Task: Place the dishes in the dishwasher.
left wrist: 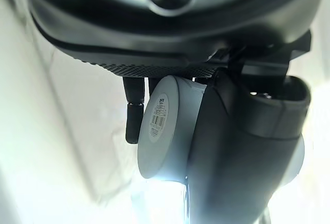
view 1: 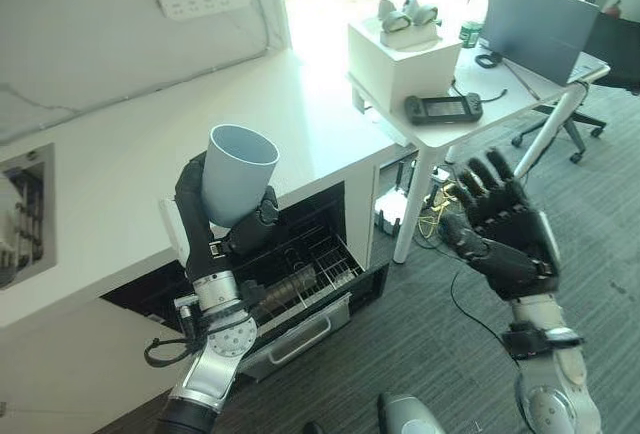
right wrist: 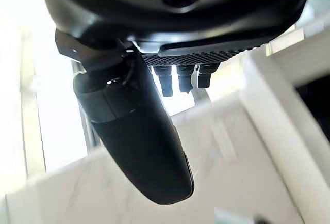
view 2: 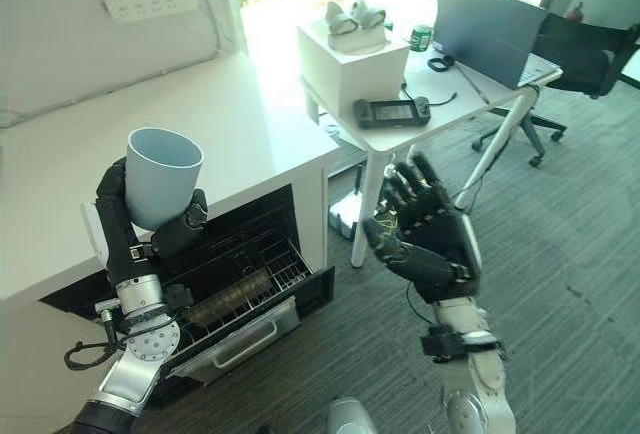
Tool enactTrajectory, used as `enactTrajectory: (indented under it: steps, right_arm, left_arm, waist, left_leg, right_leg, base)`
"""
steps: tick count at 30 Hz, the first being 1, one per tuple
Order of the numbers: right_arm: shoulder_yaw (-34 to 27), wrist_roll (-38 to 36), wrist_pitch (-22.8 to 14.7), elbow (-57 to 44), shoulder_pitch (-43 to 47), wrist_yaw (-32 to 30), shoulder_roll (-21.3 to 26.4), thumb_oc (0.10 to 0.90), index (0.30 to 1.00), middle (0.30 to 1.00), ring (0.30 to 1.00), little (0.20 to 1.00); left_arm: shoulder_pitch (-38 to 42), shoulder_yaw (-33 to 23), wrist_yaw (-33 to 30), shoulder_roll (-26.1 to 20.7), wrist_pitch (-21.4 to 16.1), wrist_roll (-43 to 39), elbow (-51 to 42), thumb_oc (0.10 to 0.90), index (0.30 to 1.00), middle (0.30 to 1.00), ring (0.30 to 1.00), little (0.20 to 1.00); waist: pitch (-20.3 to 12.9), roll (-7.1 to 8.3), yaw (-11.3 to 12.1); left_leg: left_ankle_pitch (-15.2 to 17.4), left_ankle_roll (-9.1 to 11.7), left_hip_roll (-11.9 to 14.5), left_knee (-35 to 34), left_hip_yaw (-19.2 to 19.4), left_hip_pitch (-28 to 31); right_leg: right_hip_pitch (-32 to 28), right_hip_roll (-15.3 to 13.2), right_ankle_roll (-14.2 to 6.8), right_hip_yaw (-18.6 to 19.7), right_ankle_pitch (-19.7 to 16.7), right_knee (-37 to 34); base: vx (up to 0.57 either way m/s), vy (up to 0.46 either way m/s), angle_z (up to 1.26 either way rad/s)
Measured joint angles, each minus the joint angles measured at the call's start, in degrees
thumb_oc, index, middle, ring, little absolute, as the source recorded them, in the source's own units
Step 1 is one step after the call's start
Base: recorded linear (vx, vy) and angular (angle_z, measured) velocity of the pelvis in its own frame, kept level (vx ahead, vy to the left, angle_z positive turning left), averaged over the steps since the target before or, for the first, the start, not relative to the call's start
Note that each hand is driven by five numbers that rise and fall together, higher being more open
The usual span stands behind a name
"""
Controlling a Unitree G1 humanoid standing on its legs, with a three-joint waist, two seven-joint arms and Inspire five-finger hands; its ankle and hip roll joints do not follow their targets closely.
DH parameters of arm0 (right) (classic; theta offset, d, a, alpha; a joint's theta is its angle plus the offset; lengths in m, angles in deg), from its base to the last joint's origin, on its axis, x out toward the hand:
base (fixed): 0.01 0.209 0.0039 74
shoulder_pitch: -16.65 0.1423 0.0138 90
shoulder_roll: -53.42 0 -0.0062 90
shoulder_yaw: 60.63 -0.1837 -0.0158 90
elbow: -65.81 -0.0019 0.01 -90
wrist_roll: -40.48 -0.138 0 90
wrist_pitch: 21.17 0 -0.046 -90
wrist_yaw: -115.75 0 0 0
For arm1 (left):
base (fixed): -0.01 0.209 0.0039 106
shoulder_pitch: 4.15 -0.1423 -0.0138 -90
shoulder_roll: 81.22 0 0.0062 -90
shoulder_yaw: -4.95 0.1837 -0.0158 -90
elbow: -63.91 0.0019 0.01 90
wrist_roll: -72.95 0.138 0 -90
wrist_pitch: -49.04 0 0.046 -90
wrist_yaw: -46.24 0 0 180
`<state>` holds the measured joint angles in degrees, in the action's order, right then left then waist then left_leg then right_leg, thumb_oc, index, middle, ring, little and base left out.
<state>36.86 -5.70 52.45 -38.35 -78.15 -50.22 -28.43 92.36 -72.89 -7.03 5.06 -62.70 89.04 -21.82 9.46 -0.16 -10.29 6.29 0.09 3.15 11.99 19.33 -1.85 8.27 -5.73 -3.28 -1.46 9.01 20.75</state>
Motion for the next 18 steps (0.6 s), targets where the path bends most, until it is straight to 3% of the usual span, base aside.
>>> enactTrajectory:
  steps: [1,2,8,18]
  right_arm:
    - [1.55,0.0,1.02,-0.1,1.48,0.66,-0.14,0.8,0.9,0.9,0.9,0.9]
    - [3.43,-0.11,2.79,-0.27,3.25,0.99,-0.15,0.8,0.9,0.9,0.9,0.9]
    - [10.82,-5.77,8.51,-0.28,8.76,0.95,-0.02,0.8,0.9,0.9,0.9,0.9]
    - [15.61,-12.47,12.62,0.33,15.43,-0.79,-1.36,0.8,0.9,0.9,0.9,0.9]
  left_arm:
    - [0.1,0.24,-1.61,0.09,-0.4,2.63,0.04,0.4,0.3,0.3,0.3,0.3]
    - [0.13,0.87,-5.22,0.48,-0.8,6.12,-0.07,0.4,0.3,0.3,0.3,0.3]
    - [4.41,4.19,-14.88,1.16,-1.43,12.92,1.41,0.4,0.3,0.3,0.3,0.3]
    - [4.52,8.03,-16.2,1.86,-2.26,16.53,3.05,0.4,0.3,0.3,0.3,0.3]
  waist:
    - [-0.01,-0.02,0.64]
    - [-0.21,-0.33,2.76]
    - [-0.41,-0.3,6.28]
    - [-1.29,1.03,9.34]
  left_leg:
    - [-0.06,0.09,-0.04,0.17,-0.56,0.07]
    - [-0.08,0.11,-0.05,0.21,-1.13,-0.03]
    - [-0.38,0.17,-0.38,0.9,-5.17,-1.91]
    - [-0.81,0.73,-0.74,2.0,-10.69,-3.29]
  right_leg:
    - [-0.19,-0.09,0.09,-0.53,0.08,-0.1]
    - [-0.73,-0.19,0.26,-1.07,0.28,-0.05]
    - [-1.58,-0.75,0.76,-4.33,0.83,0.25]
    - [-3.63,-0.85,1.36,-7.89,2.28,0.33]
  base:
    - [0.05,-0.045,0.33]
    - [0.05,-0.049,0.31]
    - [0.03,-0.05,0.36]
    - [0.04,-0.038,0.29]
